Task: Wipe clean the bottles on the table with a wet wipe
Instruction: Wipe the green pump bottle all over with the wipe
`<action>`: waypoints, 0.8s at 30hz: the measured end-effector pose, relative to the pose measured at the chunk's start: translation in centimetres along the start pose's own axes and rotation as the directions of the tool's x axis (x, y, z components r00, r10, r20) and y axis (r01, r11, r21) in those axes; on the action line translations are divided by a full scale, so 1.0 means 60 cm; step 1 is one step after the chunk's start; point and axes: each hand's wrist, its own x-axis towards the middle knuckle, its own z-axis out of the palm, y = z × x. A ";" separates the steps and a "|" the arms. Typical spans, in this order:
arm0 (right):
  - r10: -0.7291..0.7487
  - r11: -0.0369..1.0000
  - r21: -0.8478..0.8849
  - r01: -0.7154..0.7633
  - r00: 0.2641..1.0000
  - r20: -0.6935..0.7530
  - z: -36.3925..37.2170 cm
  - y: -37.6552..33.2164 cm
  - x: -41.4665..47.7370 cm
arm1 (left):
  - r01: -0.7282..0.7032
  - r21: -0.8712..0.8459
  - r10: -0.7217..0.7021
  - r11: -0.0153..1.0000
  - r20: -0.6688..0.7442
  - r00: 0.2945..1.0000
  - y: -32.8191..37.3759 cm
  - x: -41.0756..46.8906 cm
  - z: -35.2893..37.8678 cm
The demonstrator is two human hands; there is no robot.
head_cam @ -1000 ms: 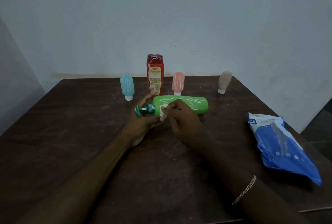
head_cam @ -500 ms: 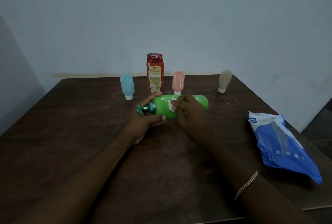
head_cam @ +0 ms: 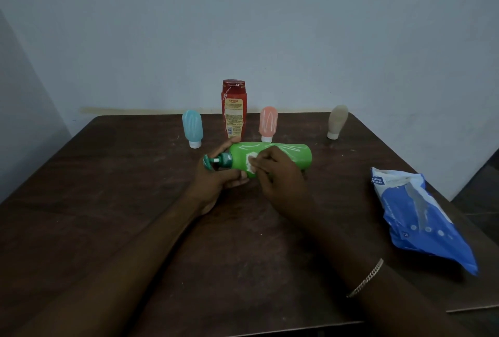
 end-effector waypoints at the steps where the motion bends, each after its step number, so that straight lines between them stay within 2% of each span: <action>1: 0.000 1.000 0.000 0.000 1.000 0.005 -0.006 0.010 -0.005 | 0.002 0.001 -0.002 1.000 -0.002 1.000 -0.001 0.000 0.000; 6: 0.122 0.992 -0.009 -0.124 0.984 -0.132 -0.021 0.043 0.005 | -0.004 0.024 0.003 1.000 0.004 1.000 -0.007 0.003 0.001; 12: 0.018 1.000 -0.008 -0.017 1.000 0.003 -0.014 0.012 -0.005 | 0.000 0.005 0.000 1.000 0.009 1.000 -0.005 0.000 -0.001; 17: 0.115 0.993 -0.018 -0.120 0.978 -0.173 -0.024 0.051 0.005 | 0.001 0.019 -0.001 1.000 0.023 1.000 -0.008 0.002 -0.001; 22: 0.007 1.000 -0.005 -0.007 1.000 0.002 -0.017 0.023 -0.002 | 0.009 -0.003 -0.009 1.000 0.012 1.000 -0.004 0.001 0.000; 24: 0.048 0.998 -0.030 -0.048 0.999 -0.025 -0.029 0.042 -0.007 | 0.000 0.004 0.000 1.000 0.015 1.000 -0.006 0.001 0.000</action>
